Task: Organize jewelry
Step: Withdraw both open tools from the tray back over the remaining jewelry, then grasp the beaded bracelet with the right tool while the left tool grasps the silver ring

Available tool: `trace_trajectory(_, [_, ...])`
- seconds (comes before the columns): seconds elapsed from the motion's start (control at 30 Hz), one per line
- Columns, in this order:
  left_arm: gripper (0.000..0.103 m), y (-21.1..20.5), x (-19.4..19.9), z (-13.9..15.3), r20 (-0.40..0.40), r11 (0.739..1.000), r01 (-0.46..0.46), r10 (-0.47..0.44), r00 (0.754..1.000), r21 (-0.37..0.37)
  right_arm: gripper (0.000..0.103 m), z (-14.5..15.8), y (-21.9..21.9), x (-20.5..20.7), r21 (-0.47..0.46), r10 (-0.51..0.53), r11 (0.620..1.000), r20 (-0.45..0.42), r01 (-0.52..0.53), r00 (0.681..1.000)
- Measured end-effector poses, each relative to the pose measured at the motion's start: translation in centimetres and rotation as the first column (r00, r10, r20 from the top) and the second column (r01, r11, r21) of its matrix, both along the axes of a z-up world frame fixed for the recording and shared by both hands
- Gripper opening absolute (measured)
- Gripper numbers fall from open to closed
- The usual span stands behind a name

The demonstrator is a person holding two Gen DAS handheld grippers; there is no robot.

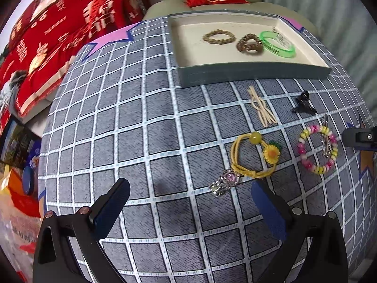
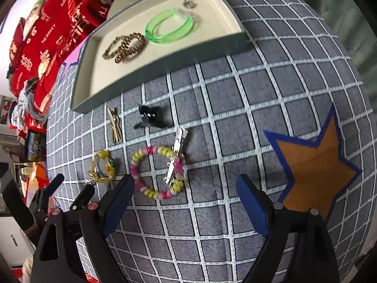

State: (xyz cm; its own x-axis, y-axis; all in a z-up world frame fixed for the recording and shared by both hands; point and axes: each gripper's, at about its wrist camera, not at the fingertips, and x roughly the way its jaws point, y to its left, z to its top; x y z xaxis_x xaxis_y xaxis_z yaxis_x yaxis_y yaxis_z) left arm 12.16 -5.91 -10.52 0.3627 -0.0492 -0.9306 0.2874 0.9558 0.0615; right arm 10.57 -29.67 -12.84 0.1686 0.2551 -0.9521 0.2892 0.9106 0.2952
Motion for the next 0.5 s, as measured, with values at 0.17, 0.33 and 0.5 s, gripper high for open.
trace_trajectory(0.17, [0.098, -0.3, 0.1, -0.7, -0.013, 0.999, 0.035, -0.035, 0.999, 0.001, 0.089, -0.5, 0.8, -0.6, -0.024, 0.003, 1.0, -0.012, -0.003, 1.0])
trace_trajectory(0.33, [0.098, -0.5, 0.5, -1.1, -0.01, 0.999, 0.052, -0.052, 0.999, -0.014, 0.078, -1.0, 1.7, -1.1, -0.062, -0.004, 0.998, -0.016, 0.003, 1.0])
trace_trajectory(0.5, [0.089, -1.1, 0.7, -1.2, -0.012, 0.997, 0.075, -0.075, 0.997, -0.035, 0.069, -0.9, 2.5, -0.7, -0.102, -0.01, 0.995, -0.001, 0.009, 1.0])
